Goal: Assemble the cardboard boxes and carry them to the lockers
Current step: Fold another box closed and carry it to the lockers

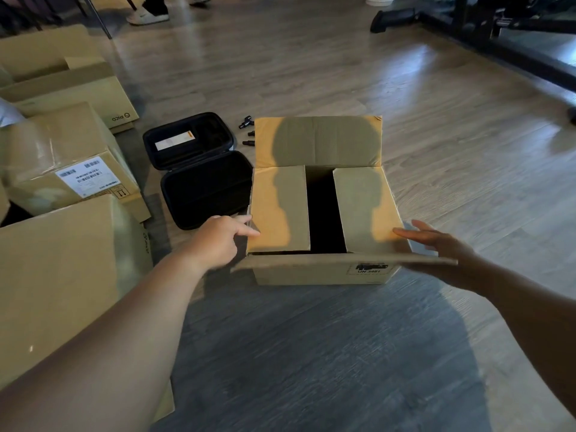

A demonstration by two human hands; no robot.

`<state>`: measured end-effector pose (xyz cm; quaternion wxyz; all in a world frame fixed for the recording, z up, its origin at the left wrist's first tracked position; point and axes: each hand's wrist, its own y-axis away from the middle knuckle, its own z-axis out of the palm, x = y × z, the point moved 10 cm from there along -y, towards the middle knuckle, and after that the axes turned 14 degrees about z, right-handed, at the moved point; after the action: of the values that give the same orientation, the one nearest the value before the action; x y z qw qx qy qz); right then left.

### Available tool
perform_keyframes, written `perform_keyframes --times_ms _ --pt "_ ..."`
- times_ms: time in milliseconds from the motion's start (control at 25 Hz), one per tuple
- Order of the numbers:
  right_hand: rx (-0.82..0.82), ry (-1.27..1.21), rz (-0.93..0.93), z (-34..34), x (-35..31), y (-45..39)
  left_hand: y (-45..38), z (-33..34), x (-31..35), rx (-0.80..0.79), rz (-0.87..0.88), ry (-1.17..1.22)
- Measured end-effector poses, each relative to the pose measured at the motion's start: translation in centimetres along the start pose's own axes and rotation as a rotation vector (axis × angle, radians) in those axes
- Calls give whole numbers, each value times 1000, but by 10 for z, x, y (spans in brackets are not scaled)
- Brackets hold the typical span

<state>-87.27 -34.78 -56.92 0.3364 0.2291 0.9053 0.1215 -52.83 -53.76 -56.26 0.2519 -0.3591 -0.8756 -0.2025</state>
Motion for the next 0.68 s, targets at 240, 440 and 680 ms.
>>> perform_keyframes --times_ms 240,440,680 --pt "234 -392 255 -21 -7 -12 7 5 -6 -19 -27 74" --pt "322 -199 308 -24 -25 -16 4 1 21 190 -123 165" --pt "345 -81 339 -21 -22 -14 -7 5 33 155 -124 -1"
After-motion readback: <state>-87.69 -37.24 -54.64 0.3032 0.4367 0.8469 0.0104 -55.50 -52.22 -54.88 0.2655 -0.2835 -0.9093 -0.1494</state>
